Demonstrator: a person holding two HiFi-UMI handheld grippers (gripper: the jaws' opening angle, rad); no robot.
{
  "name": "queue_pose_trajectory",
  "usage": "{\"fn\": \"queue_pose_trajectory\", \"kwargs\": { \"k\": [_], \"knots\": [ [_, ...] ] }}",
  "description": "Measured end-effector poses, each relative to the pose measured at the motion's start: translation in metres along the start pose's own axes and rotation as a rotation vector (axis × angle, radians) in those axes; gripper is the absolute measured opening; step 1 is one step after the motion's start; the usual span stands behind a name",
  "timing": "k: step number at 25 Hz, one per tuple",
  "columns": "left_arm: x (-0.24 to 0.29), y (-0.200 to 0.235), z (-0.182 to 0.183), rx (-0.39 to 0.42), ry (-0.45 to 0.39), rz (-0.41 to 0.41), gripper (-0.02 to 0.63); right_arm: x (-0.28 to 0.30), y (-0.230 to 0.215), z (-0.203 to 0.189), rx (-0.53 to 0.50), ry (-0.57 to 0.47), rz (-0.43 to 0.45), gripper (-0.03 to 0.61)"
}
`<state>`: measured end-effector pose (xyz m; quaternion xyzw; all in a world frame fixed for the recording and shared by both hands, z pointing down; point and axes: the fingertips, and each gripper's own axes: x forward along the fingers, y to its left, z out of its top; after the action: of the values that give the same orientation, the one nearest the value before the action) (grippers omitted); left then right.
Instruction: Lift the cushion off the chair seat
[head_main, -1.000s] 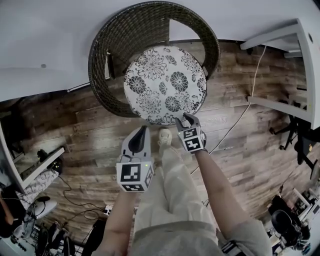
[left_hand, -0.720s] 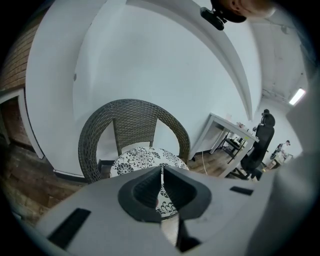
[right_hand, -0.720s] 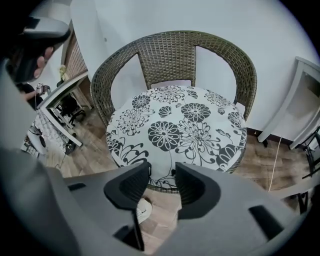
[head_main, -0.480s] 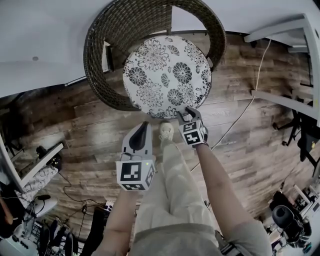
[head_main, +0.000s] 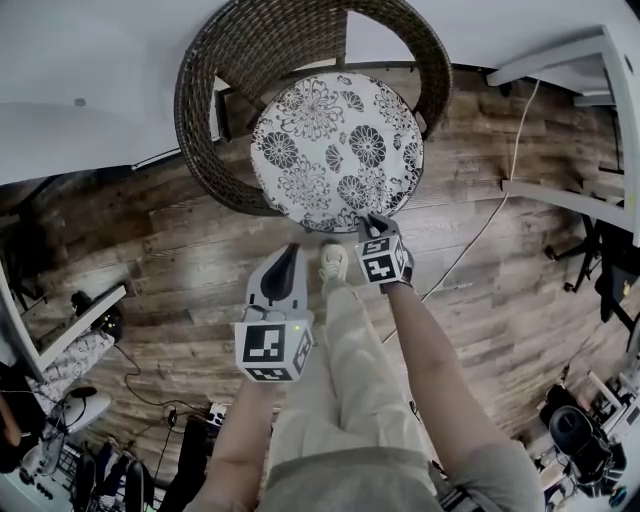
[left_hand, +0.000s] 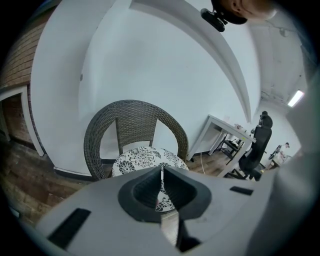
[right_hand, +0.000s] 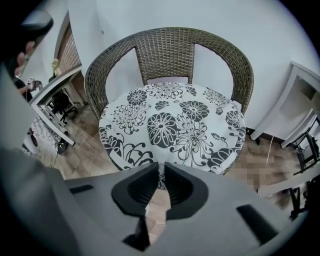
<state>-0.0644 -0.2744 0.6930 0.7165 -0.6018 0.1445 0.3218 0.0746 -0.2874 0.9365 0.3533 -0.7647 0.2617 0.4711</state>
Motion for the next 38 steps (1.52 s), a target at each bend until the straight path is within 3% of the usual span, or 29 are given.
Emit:
{"fn": "queue_pose_trajectory", "kwargs": {
  "k": [23, 38],
  "knots": [
    [-0.116, -0.029, 0.003, 0.059, -0.09, -0.05, 0.015, -0.122, 0.046, -0.011, 0.089, -0.124, -0.105, 0.024],
    [-0.226, -0.062, -0.007, 0.08, -0.172, -0.078, 0.015, -0.231, 0.088, -0.012, 0.049, -0.271, -0.163, 0.025]
  ]
}}
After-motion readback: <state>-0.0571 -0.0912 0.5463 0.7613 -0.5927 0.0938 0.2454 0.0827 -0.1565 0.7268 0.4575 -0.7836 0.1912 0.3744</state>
